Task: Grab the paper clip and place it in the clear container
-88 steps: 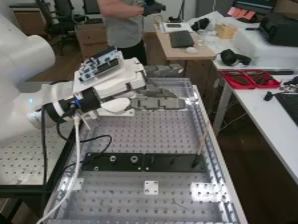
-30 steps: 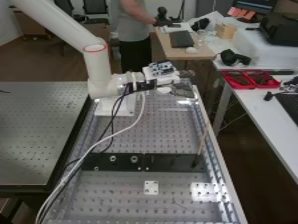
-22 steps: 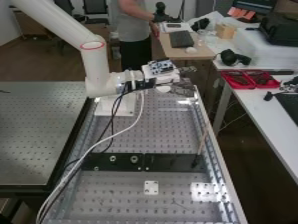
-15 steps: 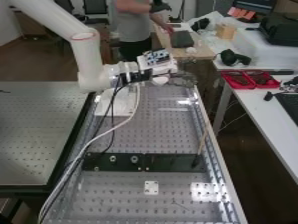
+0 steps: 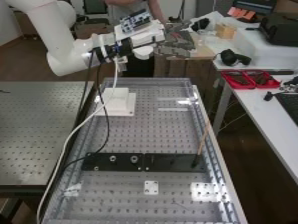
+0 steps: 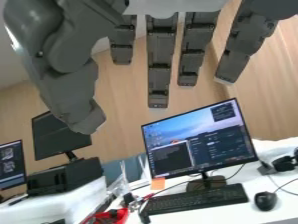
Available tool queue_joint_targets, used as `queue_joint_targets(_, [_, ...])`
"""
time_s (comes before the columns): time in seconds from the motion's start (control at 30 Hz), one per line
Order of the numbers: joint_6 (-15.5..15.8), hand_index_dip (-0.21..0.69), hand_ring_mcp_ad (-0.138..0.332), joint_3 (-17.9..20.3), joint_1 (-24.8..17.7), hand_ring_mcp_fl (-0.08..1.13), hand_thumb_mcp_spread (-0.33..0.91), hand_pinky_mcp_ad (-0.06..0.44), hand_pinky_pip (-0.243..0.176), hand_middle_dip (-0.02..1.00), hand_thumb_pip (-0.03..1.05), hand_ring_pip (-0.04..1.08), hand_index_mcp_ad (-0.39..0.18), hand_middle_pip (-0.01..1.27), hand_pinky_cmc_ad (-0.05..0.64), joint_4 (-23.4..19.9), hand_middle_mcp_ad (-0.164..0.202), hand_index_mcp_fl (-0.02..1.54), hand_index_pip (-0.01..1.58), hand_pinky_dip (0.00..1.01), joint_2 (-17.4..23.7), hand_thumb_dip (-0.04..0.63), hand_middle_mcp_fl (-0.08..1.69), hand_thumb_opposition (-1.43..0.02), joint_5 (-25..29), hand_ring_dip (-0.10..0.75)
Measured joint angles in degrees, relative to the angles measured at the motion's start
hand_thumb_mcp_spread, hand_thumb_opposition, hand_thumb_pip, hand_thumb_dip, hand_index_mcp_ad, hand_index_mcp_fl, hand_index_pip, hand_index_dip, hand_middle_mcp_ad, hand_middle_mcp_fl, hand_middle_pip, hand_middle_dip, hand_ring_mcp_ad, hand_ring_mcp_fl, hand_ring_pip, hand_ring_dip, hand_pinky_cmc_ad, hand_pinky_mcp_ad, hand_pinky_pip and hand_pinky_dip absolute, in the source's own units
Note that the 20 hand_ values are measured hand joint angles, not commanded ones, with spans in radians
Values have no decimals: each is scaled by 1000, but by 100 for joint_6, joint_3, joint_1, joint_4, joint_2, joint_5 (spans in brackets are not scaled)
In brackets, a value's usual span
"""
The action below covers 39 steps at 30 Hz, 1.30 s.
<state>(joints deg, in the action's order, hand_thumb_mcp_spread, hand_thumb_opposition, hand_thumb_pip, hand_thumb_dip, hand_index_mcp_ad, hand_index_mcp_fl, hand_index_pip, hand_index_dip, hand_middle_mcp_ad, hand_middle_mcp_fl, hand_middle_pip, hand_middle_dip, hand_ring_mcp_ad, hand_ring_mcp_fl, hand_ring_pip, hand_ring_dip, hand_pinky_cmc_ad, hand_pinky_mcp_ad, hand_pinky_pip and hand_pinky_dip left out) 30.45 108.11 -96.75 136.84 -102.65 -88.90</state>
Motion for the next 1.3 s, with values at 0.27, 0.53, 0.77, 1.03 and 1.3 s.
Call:
queue_joint_targets(0.27, [424,-199,87,163,497,230,291,291,-45,480,682,152,-138,141,367,722,44,396,101,520,782,298,586,-791,107,305])
queue_joint_targets(0.53, [543,-195,98,182,798,241,288,309,-45,487,674,155,-141,127,367,1046,58,471,87,524,1006,267,588,-791,254,305])
queue_joint_targets(0.77, [628,-183,98,41,902,248,284,309,-42,494,667,157,-141,129,363,1316,58,510,84,524,1022,269,585,-789,269,305])
queue_joint_targets(1.03, [716,-183,98,-74,987,248,284,305,-42,494,651,134,-141,126,363,1363,58,506,68,524,1032,255,602,-789,293,305])
queue_joint_targets(1.3, [723,-164,98,-78,1035,243,284,314,-45,494,651,124,-138,126,363,1363,58,490,72,524,1031,255,607,-789,263,305])
